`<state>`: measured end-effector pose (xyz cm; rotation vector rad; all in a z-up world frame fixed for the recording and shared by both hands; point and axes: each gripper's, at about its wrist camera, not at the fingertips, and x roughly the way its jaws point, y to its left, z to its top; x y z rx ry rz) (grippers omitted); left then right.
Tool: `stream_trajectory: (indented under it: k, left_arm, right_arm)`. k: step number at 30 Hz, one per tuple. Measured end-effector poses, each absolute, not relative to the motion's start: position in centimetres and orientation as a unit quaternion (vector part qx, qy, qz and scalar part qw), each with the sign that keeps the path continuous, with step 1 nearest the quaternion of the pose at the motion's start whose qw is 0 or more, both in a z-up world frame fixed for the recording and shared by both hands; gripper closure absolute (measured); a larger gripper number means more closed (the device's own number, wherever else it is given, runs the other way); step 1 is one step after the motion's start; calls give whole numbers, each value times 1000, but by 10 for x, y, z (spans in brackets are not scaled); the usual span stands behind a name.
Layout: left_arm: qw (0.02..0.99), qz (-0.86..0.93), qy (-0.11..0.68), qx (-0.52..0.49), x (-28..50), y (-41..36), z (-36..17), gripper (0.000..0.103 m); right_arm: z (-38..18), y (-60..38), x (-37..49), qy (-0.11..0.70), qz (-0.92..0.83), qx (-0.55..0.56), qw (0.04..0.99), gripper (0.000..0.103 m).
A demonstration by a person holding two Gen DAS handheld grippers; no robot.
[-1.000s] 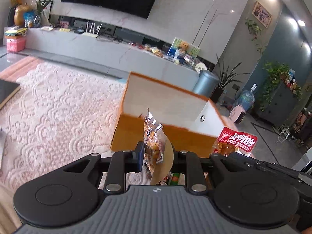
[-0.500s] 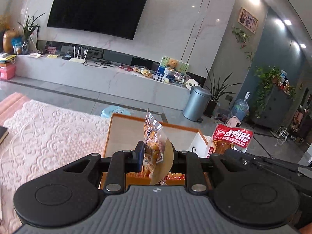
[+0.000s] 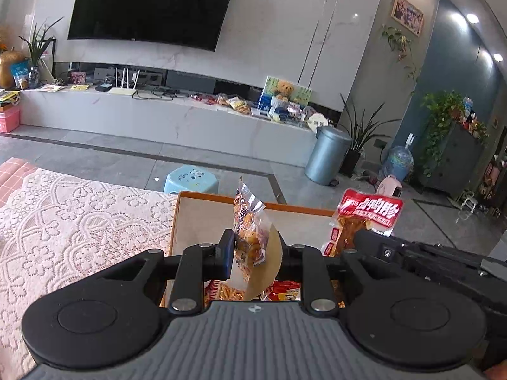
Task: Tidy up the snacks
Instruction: 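Lift both packets over the orange box and open both tools inside it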
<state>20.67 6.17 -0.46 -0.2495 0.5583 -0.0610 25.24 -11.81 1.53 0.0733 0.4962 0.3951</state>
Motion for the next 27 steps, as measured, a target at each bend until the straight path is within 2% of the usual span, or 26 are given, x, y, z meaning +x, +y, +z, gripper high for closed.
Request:
stream_trajectory:
  k: [11, 27]
  left_arm:
    - [942, -18, 327, -76, 252, 61, -40, 78]
    - [918, 24, 396, 13, 271, 46, -74, 77]
  right_arm:
    - [-25, -100, 314, 298, 190, 54, 934, 102]
    - [-75, -70, 355, 382, 176, 30, 907, 102]
